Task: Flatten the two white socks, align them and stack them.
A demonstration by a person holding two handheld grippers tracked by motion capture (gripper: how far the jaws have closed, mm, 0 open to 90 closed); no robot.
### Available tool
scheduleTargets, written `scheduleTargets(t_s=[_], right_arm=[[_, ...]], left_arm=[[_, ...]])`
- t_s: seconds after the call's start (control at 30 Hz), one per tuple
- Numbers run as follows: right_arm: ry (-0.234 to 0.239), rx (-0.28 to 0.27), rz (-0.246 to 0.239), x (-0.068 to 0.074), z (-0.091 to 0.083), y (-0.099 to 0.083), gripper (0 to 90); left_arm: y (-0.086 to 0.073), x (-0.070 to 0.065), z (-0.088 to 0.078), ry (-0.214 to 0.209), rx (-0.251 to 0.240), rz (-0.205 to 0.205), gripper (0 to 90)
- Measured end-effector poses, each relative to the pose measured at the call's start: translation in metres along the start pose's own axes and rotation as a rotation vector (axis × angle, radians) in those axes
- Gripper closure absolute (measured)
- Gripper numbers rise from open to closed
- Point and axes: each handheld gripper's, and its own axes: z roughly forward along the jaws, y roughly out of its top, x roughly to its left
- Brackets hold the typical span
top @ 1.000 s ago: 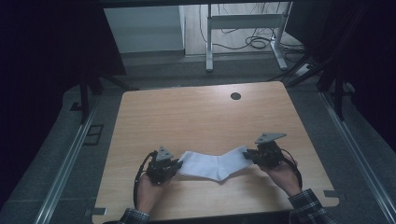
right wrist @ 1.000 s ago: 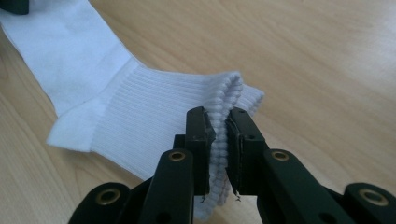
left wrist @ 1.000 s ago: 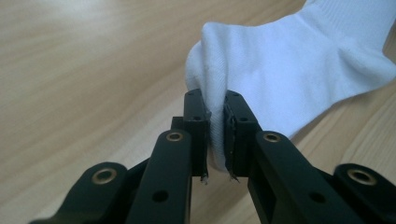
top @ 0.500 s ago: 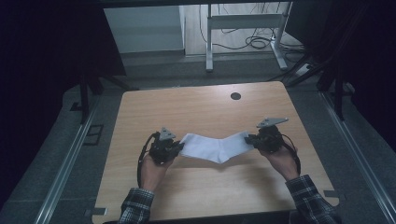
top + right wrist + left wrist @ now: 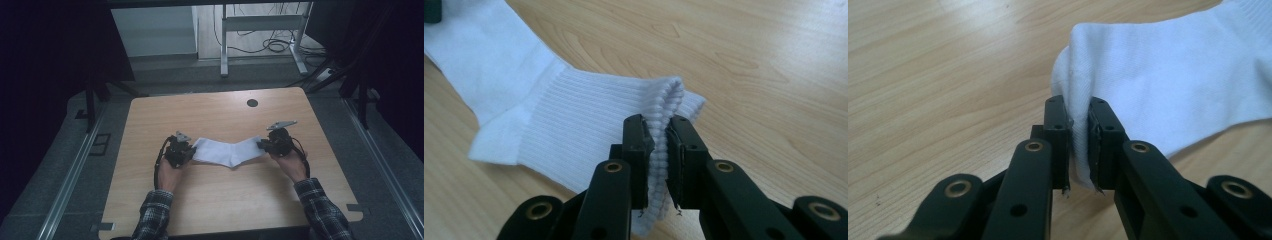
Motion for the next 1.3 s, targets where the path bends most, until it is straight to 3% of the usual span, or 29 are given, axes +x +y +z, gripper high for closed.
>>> scheduleTargets(t_s=[0.23, 0.37, 0.6, 0.67, 0.77, 0.87, 1.07, 1.3], right_arm=[[-0.012, 0.029, 0.020, -0.006, 0.020, -0.007, 78.3], [-0.027, 0.038, 0.021, -0.008, 0.026, -0.010, 76.3], [-0.036, 0.029, 0.033, -0.011, 0.025, -0.011, 64.5], [-0.047, 0.013, 0.038, -0.013, 0.022, -0.011, 61.4], [-0.050, 0.001, 0.046, -0.014, 0.019, -0.010, 58.7], [-0.039, -0.016, 0.052, -0.014, 0.013, -0.009, 52.1], [-0.029, -0.014, 0.048, -0.011, 0.008, -0.010, 46.8], [0.000, -0.010, 0.043, -0.009, 0.000, -0.014, 42.3]], left_arm=[[-0.004, -0.002, 0.013, 0.030, 0.037, 0.018, 79.2], [-0.006, -0.001, 0.017, 0.028, 0.040, -0.019, 74.3], [-0.006, 0.003, 0.015, 0.065, 0.023, -0.033, 56.0], [-0.005, 0.005, 0.011, 0.046, -0.009, -0.041, 49.9], [-0.005, 0.006, 0.007, 0.040, -0.026, -0.048, 47.7], [-0.005, 0.009, 0.003, -0.010, -0.052, -0.081, 42.7], [-0.008, 0.005, 0.000, -0.016, -0.049, -0.055, 37.7], [-0.009, 0.004, -0.007, -0.052, -0.058, -0.059, 29.6]])
